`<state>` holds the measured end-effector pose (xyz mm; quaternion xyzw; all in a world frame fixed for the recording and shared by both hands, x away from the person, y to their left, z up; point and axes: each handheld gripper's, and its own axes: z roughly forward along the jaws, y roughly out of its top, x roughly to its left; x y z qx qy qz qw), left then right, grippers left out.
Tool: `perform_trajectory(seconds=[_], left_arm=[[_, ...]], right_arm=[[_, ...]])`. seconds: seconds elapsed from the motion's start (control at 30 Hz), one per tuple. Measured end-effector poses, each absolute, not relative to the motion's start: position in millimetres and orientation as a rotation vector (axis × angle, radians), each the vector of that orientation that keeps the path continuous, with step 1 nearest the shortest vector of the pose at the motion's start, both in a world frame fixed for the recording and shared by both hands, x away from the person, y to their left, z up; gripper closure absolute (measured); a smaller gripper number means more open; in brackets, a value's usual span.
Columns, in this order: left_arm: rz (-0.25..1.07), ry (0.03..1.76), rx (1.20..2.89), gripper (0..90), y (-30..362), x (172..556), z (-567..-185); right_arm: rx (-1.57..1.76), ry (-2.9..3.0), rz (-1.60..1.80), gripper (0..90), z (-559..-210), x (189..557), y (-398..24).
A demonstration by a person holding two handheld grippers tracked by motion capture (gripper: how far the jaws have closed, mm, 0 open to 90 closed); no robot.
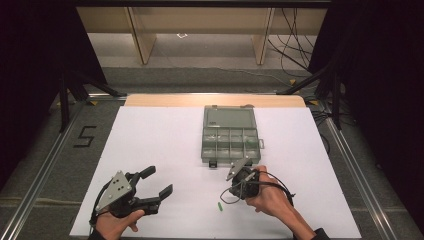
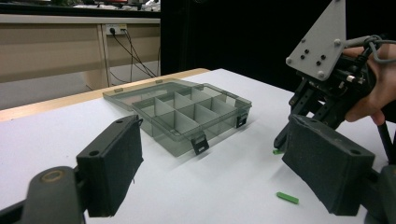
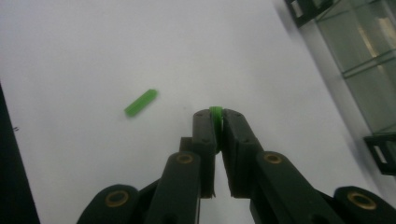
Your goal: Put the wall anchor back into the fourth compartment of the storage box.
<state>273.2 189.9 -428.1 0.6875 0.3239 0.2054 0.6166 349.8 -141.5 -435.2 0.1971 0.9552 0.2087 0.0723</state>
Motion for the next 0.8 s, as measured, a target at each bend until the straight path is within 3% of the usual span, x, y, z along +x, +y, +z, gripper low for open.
perform_trajectory(seconds=[0.8], left_arm=[[0.471, 0.751, 1.586, 18.8, 190, 274, -429]], right_arm=[[0.677, 2.726, 0.699, 84.1, -409, 384, -170]])
